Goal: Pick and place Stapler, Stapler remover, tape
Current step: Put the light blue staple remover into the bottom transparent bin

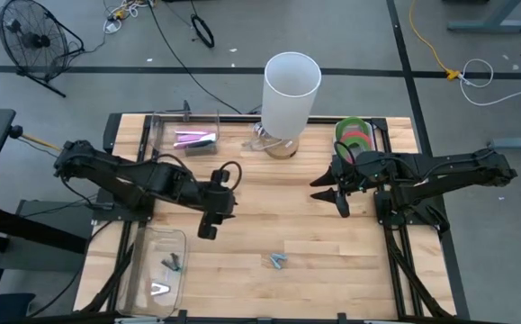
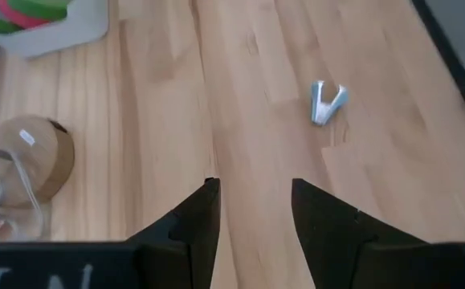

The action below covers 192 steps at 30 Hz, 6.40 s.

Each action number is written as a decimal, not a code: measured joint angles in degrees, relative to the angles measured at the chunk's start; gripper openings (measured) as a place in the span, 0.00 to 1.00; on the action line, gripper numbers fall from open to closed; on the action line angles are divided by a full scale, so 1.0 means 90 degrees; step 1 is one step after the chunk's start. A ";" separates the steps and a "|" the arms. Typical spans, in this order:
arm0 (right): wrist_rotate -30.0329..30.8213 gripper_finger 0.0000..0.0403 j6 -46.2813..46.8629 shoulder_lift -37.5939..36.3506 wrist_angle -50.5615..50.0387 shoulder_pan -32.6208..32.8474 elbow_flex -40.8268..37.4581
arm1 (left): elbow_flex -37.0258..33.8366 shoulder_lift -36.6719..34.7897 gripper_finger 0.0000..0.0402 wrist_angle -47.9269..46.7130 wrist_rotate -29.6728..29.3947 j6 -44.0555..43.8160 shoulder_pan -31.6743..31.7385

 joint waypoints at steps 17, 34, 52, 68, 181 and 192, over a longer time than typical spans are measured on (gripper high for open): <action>-0.0121 0.46 0.0049 -0.0002 -0.0055 0.0002 0.0000 | -0.0005 0.0136 0.39 0.0992 -0.0212 0.0200 0.0039; -0.0230 0.46 0.0317 -0.0002 -0.0075 0.0005 0.0002 | -0.0002 0.1813 0.45 0.2689 0.0039 0.0400 0.0544; -0.0663 0.46 0.0434 -0.0017 -0.0196 0.0005 0.0002 | 0.0002 0.2612 0.73 0.2870 0.1360 0.0719 0.0527; -0.0644 0.46 0.0319 -0.0017 -0.0401 0.0005 0.0002 | 0.0010 0.3335 0.73 0.3753 0.2082 0.1354 -0.0052; -0.0302 0.46 0.0141 -0.0017 -0.0937 0.0002 -0.0002 | 0.0943 0.4476 0.33 0.4338 0.1335 0.1477 -0.0114; -0.0323 0.46 0.0000 -0.0017 -0.1273 0.0002 -0.0002 | 0.1287 0.4476 0.52 0.3892 0.1483 0.1487 -0.0293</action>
